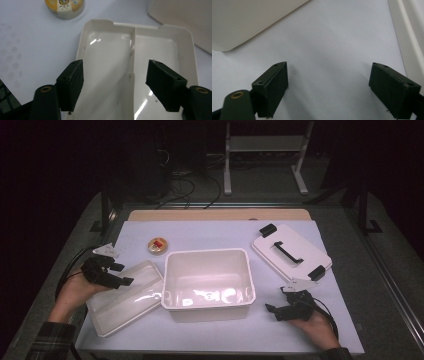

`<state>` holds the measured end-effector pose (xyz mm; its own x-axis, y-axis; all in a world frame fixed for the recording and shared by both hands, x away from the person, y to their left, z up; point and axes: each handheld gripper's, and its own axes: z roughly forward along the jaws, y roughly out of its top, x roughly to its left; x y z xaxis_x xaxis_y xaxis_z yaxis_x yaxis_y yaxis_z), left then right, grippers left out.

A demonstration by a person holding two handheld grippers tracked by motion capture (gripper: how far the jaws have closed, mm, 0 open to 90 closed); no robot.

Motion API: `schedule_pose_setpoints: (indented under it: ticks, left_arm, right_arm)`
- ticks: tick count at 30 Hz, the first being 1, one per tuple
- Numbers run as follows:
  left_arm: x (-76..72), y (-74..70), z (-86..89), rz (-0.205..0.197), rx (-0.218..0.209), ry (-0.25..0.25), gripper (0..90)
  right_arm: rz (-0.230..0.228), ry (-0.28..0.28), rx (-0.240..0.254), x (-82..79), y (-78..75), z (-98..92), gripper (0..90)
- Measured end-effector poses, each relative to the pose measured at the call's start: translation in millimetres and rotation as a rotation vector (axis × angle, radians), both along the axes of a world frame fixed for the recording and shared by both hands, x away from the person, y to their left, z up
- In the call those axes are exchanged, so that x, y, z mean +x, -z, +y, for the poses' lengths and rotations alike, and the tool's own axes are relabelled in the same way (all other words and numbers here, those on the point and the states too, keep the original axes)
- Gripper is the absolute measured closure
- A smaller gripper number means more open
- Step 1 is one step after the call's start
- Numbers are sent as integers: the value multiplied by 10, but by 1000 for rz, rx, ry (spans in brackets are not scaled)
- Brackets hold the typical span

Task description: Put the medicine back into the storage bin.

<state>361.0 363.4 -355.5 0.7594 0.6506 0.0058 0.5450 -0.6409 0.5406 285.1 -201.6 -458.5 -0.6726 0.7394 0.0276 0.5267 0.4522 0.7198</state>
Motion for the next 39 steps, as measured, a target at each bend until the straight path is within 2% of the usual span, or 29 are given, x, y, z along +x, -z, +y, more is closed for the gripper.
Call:
schedule_pose_setpoints:
  ticks: [3,5,11,12,15,17,23,25,27,29,30,31,34,35,39]
  left_arm:
    - [129,-87,-64,-5,23,-13,214]
    - [167,-102,-78,-2,22,-15,188]
    - [430,-170,-191,13,49,-41,140]
    - [430,-170,-191,13,49,-41,130]
    - [581,-211,-272,21,69,-48,107]
    - [626,-225,-300,23,78,-50,103]
    - [889,-245,-414,4,84,-59,91]
    - [1012,-224,-471,6,93,-60,84]
    - [1064,-207,-494,10,89,-56,84]
    - [1176,-151,-565,20,116,-50,84]
    - [1176,-151,-565,20,116,-50,84]
    - [1249,-109,-605,25,123,-47,83]
    - [1318,-62,-645,28,120,-50,83]
    - [1378,-11,-687,32,145,-51,84]
    - [1460,64,-735,37,147,-53,84]
  right_arm:
    - [0,0,0,0,0,0,149]
    - [0,0,0,0,0,0,150]
    - [1,0,1,0,0,0,149]
    - [1,0,1,0,0,0,149]
    - [1,1,2,-1,0,1,149]
    - [1,1,2,0,0,0,149]
    - [0,0,1,0,0,-1,150]
    - [1,1,1,0,0,-1,150]
    - [2,1,1,0,0,-1,149]
    - [2,1,2,0,0,-1,150]
    - [2,1,2,0,0,-1,150]
    - [2,1,2,0,0,-2,149]
    - [2,1,2,0,0,-2,150]
    - [1,1,2,0,0,-1,150]
    - [2,1,2,0,0,-2,150]
